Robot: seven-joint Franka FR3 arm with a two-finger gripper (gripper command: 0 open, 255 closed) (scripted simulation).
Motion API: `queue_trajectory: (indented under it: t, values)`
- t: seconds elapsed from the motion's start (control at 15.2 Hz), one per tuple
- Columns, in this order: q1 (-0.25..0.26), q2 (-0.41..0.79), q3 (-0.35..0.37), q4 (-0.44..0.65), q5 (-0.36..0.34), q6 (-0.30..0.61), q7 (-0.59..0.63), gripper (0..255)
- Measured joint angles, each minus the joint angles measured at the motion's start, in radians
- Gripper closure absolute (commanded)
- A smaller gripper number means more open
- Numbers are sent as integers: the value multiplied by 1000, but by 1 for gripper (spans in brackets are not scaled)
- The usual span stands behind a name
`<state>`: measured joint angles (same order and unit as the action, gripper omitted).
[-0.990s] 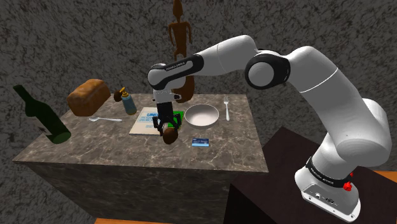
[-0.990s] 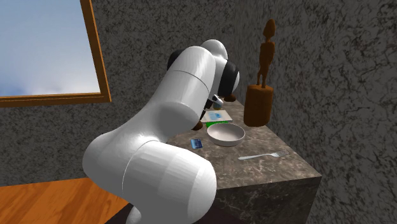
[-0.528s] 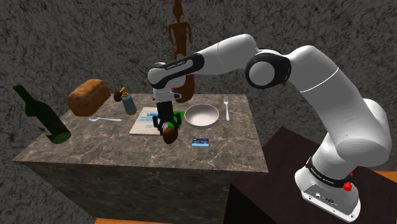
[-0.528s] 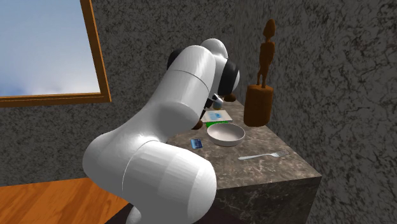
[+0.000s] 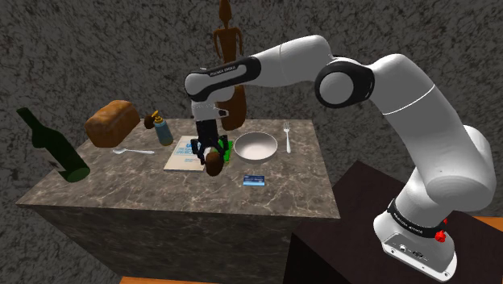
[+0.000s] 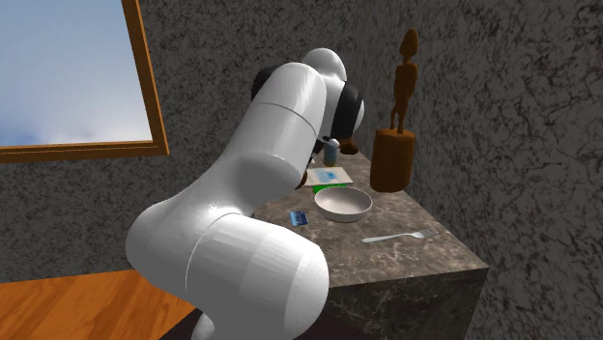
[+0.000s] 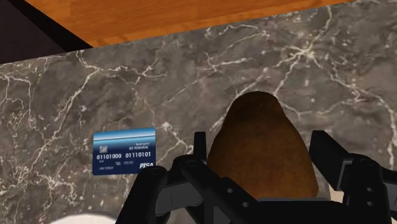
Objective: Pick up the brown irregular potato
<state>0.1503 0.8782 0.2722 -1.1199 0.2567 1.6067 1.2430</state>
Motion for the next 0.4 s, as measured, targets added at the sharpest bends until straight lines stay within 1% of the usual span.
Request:
queue_trajectory:
  t: [0.4]
  values:
    - [-3, -21, 4, 39, 2, -57, 19, 255]
